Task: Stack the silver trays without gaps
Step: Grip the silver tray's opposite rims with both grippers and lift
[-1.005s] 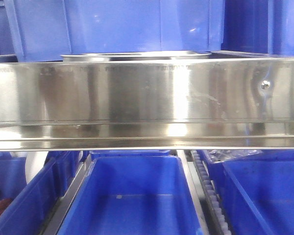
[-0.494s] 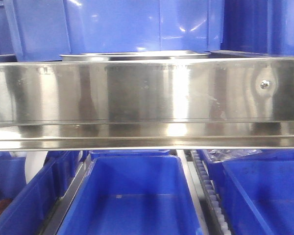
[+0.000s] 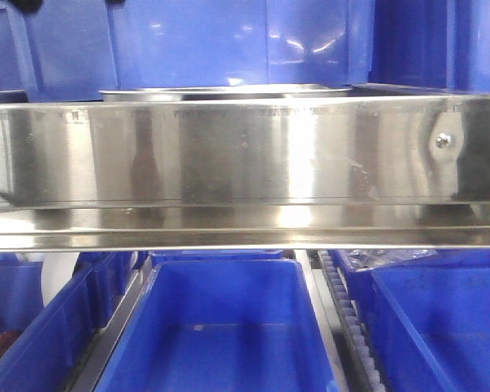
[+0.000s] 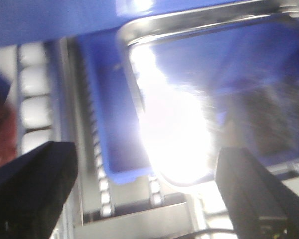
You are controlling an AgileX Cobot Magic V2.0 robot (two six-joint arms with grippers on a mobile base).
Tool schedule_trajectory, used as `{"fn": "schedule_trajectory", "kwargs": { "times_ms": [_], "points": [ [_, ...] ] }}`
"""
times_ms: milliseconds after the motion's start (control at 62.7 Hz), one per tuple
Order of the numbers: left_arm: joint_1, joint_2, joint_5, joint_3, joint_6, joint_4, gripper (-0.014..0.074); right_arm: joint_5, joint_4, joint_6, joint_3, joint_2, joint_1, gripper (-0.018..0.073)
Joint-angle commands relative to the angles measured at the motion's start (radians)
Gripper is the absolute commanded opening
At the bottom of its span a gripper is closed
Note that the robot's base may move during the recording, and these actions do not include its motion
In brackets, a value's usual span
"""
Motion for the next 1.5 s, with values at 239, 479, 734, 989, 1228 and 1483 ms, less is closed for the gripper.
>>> {"fn": "schedule_trajectory", "kwargs": {
  "times_ms": [239, 479, 734, 989, 1228, 1483],
  "points": [
    [-0.003, 0.108, 0.018, -0.134, -0.099, 0.019, 0.0473, -0.024, -0.114, 0.12, -0.095, 0.124, -0.001, 0.0585],
    [-0.003, 0.176, 0.011, -0.162, -0.101, -0.017, 0.0473, -0.092, -0.114, 0.12, -0.095, 0.166, -0.002, 0.0538],
    [-0.003, 0.219, 0.007, -0.162, -0.102, -0.034, 0.0473, -0.118, -0.126, 0.116, -0.095, 0.195, -0.002, 0.0538],
    [-0.003, 0.229, -0.007, -0.162, -0.102, -0.042, 0.0473, -0.137, -0.132, 0.094, -0.095, 0.223, -0.002, 0.0538],
    [-0.003, 0.244, -0.01, -0.162, -0.102, -0.06, 0.0473, -0.126, -0.132, 0.074, -0.095, 0.256, -0.002, 0.0538],
    [-0.003, 0.264, -0.005, -0.162, -0.102, -0.064, 0.0473, -0.129, -0.132, 0.074, -0.094, 0.262, -0.002, 0.0516]
  ]
}}
